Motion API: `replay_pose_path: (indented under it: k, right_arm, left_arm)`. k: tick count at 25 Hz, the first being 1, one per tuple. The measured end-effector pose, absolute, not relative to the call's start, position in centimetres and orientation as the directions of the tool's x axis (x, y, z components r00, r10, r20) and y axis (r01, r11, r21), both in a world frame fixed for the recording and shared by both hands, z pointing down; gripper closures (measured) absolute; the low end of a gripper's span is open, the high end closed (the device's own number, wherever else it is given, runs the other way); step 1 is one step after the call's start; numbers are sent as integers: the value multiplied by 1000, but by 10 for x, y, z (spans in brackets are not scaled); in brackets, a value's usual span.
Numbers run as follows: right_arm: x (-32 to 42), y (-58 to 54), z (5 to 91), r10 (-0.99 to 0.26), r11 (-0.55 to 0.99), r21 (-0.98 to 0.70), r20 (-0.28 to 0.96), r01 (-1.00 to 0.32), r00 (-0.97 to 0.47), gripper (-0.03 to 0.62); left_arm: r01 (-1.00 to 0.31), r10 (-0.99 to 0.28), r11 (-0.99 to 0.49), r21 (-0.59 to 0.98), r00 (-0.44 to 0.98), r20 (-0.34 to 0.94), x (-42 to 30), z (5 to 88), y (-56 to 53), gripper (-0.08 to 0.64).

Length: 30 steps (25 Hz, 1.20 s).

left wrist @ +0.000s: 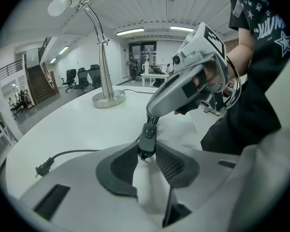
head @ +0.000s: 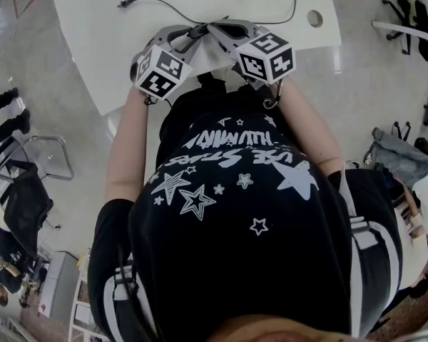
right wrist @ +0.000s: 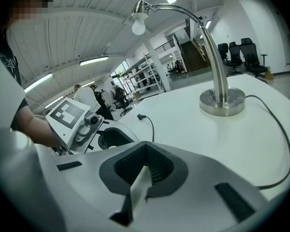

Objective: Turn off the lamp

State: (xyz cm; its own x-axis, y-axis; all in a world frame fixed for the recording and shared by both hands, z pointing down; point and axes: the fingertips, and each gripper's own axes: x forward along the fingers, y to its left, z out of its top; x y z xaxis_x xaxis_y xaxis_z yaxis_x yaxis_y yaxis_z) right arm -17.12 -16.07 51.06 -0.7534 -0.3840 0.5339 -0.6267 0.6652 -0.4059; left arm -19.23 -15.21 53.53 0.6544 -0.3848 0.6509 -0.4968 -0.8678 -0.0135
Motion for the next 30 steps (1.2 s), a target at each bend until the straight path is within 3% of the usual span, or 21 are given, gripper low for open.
replay_pose_path:
  k: [11, 17, 30]
  right_arm:
    - [-185, -152, 529, -293, 692, -379, 631, -615, -718, 588]
    - [-182, -152, 536, -231, 603, -485, 654, -633, -721, 588]
    - [-184, -153, 539, -226, 599, -464, 683, -652, -694, 588]
  left_arm:
    - [-496, -367, -868, 18, 666, 649, -192, 535, -151, 431]
    - [-496, -366, -868, 17, 663, 653, -190, 539, -150, 431]
    - [-510, -373, -859, 35, 673, 639, -195, 538, -150, 431]
